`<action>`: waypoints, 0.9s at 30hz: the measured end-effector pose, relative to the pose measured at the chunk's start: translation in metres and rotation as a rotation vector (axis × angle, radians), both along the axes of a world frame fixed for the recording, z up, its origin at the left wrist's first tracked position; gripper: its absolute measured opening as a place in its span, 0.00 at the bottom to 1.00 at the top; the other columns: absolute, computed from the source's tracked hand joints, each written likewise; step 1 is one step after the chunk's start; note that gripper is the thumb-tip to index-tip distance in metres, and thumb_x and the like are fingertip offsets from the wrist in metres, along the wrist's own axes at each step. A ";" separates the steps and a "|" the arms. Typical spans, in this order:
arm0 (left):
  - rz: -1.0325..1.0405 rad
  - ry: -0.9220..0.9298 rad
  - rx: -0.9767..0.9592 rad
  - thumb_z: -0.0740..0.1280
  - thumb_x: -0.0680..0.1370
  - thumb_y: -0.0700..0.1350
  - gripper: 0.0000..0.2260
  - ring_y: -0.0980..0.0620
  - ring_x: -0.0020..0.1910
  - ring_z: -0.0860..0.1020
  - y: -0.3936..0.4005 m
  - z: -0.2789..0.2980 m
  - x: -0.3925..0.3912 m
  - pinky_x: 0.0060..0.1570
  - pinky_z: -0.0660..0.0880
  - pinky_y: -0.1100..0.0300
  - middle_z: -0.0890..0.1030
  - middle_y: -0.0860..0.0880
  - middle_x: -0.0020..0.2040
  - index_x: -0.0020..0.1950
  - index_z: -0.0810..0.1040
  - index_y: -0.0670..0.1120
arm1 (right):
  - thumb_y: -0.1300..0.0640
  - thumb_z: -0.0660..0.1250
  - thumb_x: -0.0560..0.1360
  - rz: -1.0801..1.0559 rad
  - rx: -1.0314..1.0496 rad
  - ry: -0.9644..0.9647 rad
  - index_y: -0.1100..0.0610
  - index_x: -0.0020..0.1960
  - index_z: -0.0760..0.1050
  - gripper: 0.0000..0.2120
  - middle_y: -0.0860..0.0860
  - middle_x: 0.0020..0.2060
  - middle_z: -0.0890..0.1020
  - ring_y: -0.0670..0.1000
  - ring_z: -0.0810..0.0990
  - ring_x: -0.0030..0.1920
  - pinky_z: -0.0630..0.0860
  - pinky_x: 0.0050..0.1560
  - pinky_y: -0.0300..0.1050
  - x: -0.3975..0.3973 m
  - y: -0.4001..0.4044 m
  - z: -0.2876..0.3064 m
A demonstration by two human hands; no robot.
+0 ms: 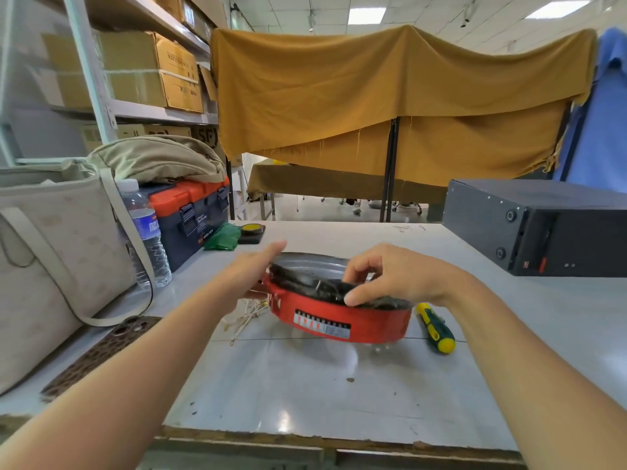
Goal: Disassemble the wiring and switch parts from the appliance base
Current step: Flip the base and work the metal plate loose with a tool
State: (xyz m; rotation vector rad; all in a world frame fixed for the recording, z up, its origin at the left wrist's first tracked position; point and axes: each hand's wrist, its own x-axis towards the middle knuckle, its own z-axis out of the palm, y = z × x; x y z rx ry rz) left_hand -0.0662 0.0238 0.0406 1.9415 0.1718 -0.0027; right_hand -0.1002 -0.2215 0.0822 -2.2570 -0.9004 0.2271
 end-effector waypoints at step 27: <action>-0.079 -0.141 -0.043 0.65 0.77 0.41 0.08 0.51 0.50 0.80 -0.008 -0.037 0.024 0.50 0.78 0.55 0.81 0.51 0.52 0.54 0.80 0.49 | 0.62 0.58 0.80 -0.729 0.316 -0.063 0.53 0.58 0.77 0.13 0.49 0.55 0.81 0.47 0.77 0.56 0.68 0.58 0.39 0.052 -0.052 -0.072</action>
